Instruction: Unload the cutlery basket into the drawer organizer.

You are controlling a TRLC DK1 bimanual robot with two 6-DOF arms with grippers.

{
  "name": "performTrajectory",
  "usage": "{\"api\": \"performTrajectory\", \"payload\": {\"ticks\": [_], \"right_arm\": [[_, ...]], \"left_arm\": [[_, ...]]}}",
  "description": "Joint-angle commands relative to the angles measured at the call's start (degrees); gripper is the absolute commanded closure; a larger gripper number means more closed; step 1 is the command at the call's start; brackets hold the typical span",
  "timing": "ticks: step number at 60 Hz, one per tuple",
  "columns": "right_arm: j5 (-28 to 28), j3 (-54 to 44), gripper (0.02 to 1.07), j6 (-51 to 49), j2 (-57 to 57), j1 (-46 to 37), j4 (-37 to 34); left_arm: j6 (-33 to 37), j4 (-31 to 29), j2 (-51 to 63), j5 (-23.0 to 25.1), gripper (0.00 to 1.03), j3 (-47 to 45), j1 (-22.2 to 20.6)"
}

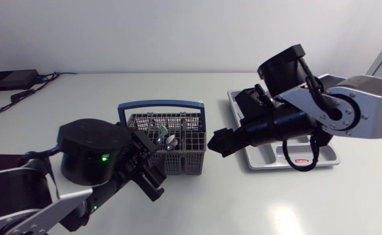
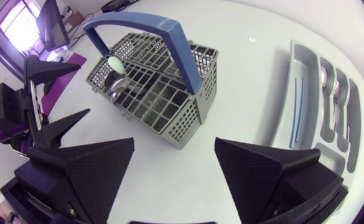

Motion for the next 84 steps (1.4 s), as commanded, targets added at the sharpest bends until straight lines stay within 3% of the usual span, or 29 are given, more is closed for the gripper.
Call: {"api": "performTrajectory", "payload": {"ticks": [1, 14, 29, 52, 84], "right_arm": [[-0.9, -1.3, 0.14, -1.2, -1.5, -1.6, 0.4], [-1.2, 1.1, 0.14, -1.1, -2.1, -1.7, -1.3], [-1.2, 1.6, 0.14, -0.9, -2.2, -1.3, -2.2], [-1.2, 0.4, 0.14, -0.5, -2.9, -1.0, -3.3], [-1.2, -0.9, 0.14, -1.7, -2.7, -1.7, -3.3]], "left_arm": [[-0.8, 0.0, 2.8, -1.1, 0.18, 0.0, -0.2], [-4.7, -10.7, 4.1, -1.1, 0.18, 8.0, 0.2], [-7.0, -14.1, 6.4, -1.5, 0.18, 13.3, 0.6], [-16.0, -31.9, 14.8, -4.4, 0.17, 28.7, -1.8], [-17.9, -34.9, 19.3, -11.1, 0.1, 29.6, -0.4]]}}
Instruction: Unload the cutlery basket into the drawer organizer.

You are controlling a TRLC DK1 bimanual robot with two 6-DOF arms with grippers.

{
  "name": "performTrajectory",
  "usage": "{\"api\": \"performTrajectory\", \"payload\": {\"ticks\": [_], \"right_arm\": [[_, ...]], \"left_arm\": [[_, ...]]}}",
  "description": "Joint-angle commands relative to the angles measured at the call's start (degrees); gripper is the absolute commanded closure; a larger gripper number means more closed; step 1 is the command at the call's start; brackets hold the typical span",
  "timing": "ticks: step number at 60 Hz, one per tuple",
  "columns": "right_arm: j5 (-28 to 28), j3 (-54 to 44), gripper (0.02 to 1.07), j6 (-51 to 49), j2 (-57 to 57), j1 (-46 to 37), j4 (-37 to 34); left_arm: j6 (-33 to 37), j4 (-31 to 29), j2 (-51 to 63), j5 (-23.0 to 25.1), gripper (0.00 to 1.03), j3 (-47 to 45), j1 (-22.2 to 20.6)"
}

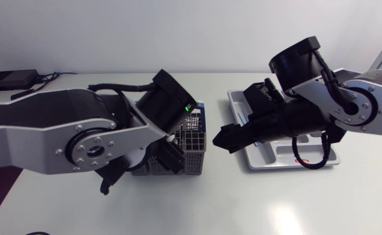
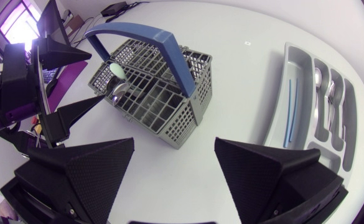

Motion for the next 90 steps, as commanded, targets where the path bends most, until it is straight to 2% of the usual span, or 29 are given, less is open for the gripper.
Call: {"api": "performTrajectory", "payload": {"ticks": [1, 9, 19, 26, 33, 43, 87, 90], "right_arm": [[-0.4, -1.6, 0.14, -1.0, -0.5, -0.3, -0.9], [-0.5, -1.8, 0.14, -1.6, -0.3, -0.9, -0.8], [-0.5, -1.9, 0.14, -2.0, 0.0, -1.3, -0.7], [-1.7, -1.9, 0.14, -2.0, 0.1, -2.0, -0.6], [-2.1, -2.0, 0.14, -2.3, 0.0, -2.7, -0.6], [-2.6, -2.7, 0.14, -2.6, 0.1, -3.2, -0.3], [-4.3, -4.8, 0.14, -3.6, 0.4, -5.2, 1.1], [-4.5, -5.1, 0.14, -3.7, 0.4, -5.5, 1.5]], "left_arm": [[-1.3, -0.8, 1.9, -1.3, 0.1, 1.4, 1.0], [-2.1, -1.1, 3.5, -1.6, 0.11, 1.9, 1.9], [-2.8, -1.2, 4.6, -1.6, 0.2, 2.9, 2.0], [-3.6, -1.3, 5.0, -1.6, 0.41, 3.4, 2.0], [-4.1, -1.2, 5.5, -1.6, 0.51, 3.6, 1.3], [-4.0, -1.3, 6.1, -2.5, 0.77, 3.5, -0.7], [-3.3, -1.2, 9.2, -5.5, 0.96, 3.1, 0.8], [-3.3, -1.2, 9.3, -5.5, 1.0, 3.2, 0.7]]}}
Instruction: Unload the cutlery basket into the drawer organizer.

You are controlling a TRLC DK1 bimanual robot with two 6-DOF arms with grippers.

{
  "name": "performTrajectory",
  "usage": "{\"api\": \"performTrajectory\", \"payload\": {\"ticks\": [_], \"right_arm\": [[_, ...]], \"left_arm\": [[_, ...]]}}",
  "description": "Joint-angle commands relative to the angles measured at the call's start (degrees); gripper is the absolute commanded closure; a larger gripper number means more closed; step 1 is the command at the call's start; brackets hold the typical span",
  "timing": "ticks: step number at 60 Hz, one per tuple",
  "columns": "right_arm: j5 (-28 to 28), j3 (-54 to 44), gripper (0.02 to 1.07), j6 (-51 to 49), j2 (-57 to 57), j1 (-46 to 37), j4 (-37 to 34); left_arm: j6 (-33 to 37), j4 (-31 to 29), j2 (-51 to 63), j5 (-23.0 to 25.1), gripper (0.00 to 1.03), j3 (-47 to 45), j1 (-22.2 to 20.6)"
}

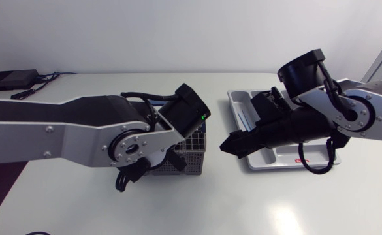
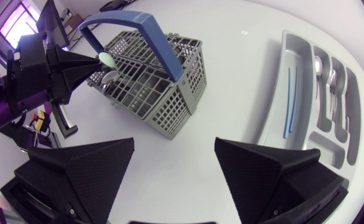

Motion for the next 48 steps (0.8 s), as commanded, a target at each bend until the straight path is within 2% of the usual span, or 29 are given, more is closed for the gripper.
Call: {"api": "performTrajectory", "payload": {"ticks": [1, 13, 48], "right_arm": [[-0.5, -1.7, 0.14, -0.7, 0.5, -0.8, 0.7], [-0.7, -2.0, 0.14, -1.3, 1.1, -1.2, 0.9], [-0.8, -2.3, 0.14, -0.7, 1.9, -1.2, 2.2]], "left_arm": [[-0.5, -0.5, 1.9, -0.3, 1.0, 0.8, 0.5], [0.5, -0.8, 1.2, -2.8, 1.0, 1.1, -0.8], [6.1, -0.8, -4.6, -2.8, 1.0, 0.8, -0.5]]}}
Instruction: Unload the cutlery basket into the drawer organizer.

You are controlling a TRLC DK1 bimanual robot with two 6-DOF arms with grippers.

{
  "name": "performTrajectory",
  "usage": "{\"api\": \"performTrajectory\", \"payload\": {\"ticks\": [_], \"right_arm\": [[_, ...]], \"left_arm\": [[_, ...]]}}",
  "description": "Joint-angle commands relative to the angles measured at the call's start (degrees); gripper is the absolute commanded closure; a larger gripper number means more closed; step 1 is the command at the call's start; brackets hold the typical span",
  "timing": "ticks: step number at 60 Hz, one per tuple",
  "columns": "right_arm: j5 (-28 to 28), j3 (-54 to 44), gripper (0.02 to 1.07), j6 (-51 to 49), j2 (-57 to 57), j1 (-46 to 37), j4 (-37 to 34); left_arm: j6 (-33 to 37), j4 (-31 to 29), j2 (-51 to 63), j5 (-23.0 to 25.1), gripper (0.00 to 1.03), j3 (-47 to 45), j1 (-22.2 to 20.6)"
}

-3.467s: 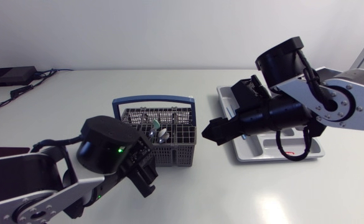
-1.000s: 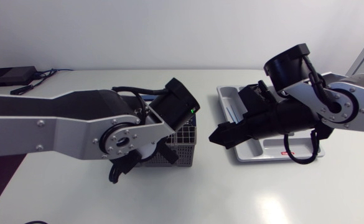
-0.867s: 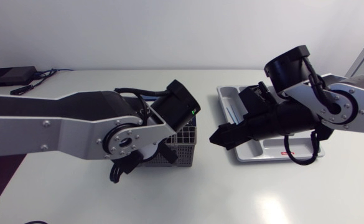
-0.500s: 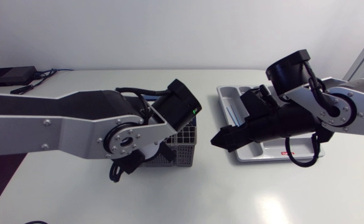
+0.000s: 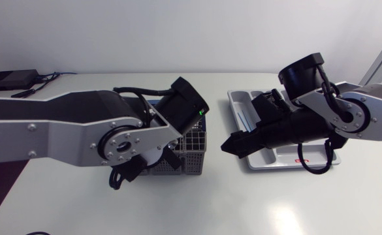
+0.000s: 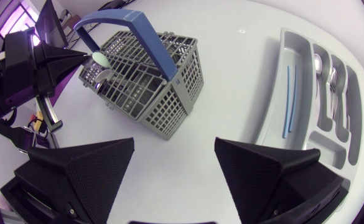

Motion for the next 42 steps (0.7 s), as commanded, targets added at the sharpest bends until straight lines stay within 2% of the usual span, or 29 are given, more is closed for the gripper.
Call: {"api": "performTrajectory", "payload": {"ticks": [1, 42], "right_arm": [[-0.3, -1.6, 0.14, -0.1, 1.0, -0.1, 0.5], [-0.7, -2.7, 0.14, 0.1, 0.8, 0.1, 1.2]], "left_arm": [[1.6, -0.1, -2.2, -0.3, 1.0, 0.4, -0.1], [10.3, -1.6, -7.9, -0.4, 1.0, -0.8, -1.2]]}}
